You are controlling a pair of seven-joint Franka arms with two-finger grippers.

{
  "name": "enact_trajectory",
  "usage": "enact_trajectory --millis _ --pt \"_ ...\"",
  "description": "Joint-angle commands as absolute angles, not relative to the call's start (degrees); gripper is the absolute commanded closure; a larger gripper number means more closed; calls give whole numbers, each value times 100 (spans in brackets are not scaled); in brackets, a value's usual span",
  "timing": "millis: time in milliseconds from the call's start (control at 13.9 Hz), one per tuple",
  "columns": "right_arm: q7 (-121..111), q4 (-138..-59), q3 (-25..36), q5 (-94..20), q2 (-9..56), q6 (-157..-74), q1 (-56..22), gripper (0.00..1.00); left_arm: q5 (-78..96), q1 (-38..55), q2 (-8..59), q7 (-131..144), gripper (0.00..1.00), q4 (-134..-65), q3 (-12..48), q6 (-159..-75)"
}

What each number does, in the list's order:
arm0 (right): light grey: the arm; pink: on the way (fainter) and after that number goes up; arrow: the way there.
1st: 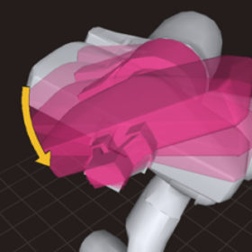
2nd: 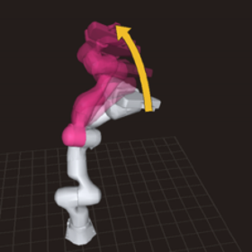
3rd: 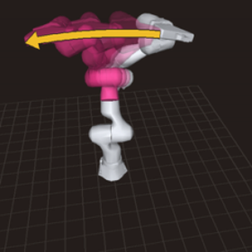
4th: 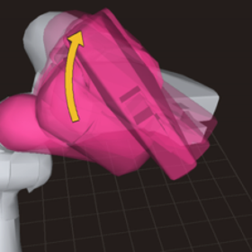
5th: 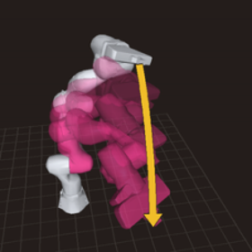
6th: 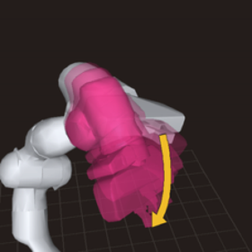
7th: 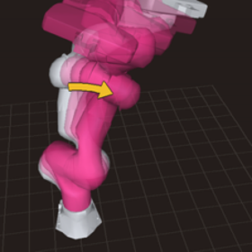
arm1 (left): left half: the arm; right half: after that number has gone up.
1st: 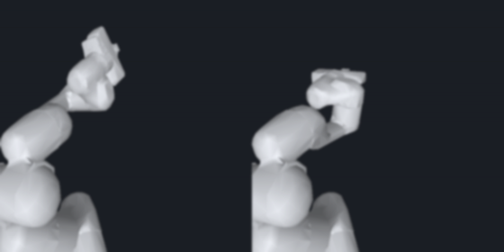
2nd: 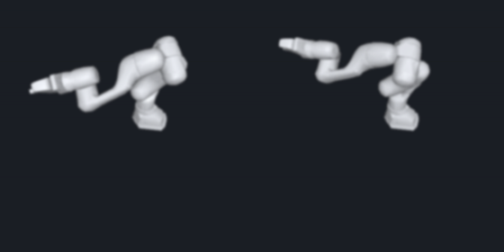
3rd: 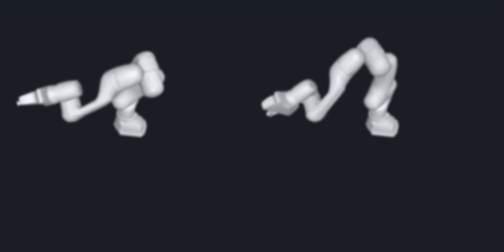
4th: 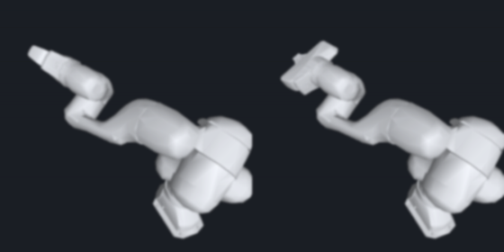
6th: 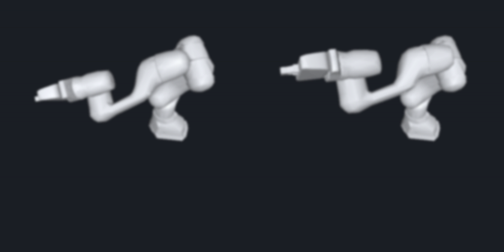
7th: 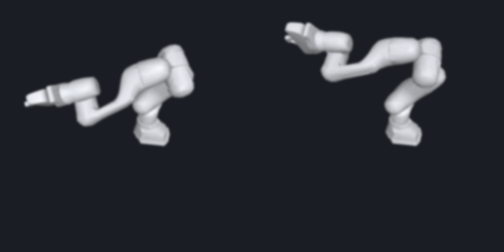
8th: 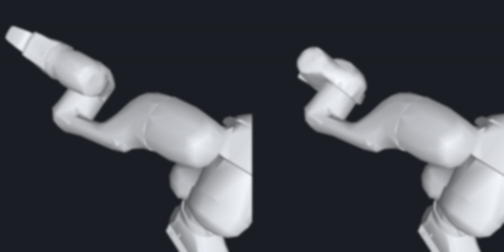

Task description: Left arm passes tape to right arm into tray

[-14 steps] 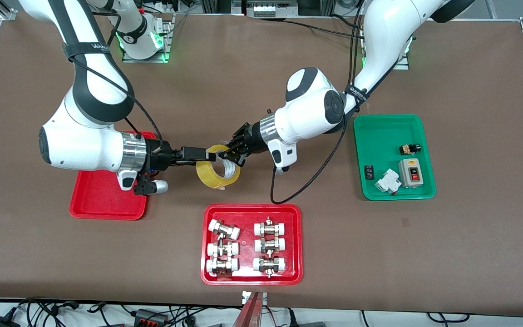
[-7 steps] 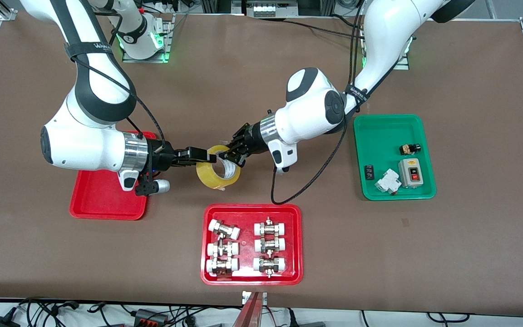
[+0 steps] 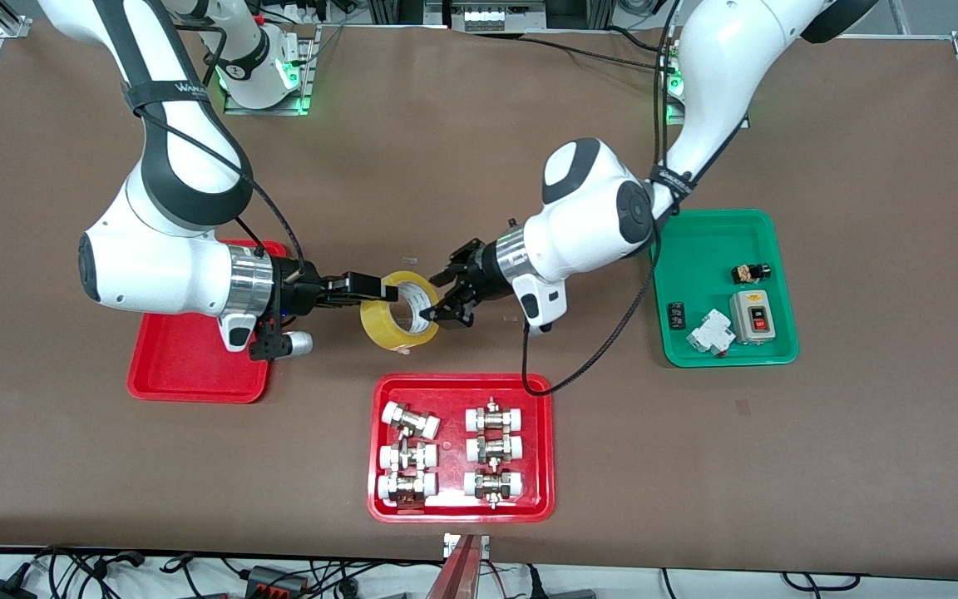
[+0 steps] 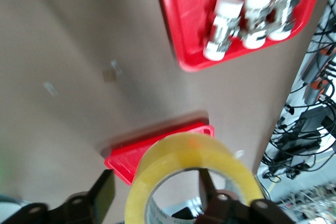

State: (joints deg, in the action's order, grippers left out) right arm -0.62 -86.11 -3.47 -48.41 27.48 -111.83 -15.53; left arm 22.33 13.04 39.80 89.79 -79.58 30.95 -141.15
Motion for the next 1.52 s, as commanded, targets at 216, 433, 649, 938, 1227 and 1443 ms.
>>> enact_trajectory --millis 216,433,649,938,1227,1443 --pt "-79 -8639 -281 -4755 2733 -10987 -1153 89 1407 151 2954 6579 0 -7963 3085 -10580" --pt "-806 -8902 -281 -4563 2733 -10120 -320 89 723 -421 2559 4918 0 -7954 3147 -8995" --pt "-1956 -9175 -281 -4123 2786 -9520 472 89 -217 -571 2207 3958 0 -7989 3129 -8395" --pt "-3574 -9290 -281 -3930 3329 -9106 1413 87 -1079 -782 1803 3138 0 -8331 3146 -8349" --pt "-4612 -9299 -281 -3788 3769 -9035 1819 82 -1072 -1063 899 2560 0 -9665 3155 -9139" --pt "-5140 -9290 -281 -3788 4008 -9053 1960 77 -1046 -1309 213 2076 0 -10676 3147 -9745"
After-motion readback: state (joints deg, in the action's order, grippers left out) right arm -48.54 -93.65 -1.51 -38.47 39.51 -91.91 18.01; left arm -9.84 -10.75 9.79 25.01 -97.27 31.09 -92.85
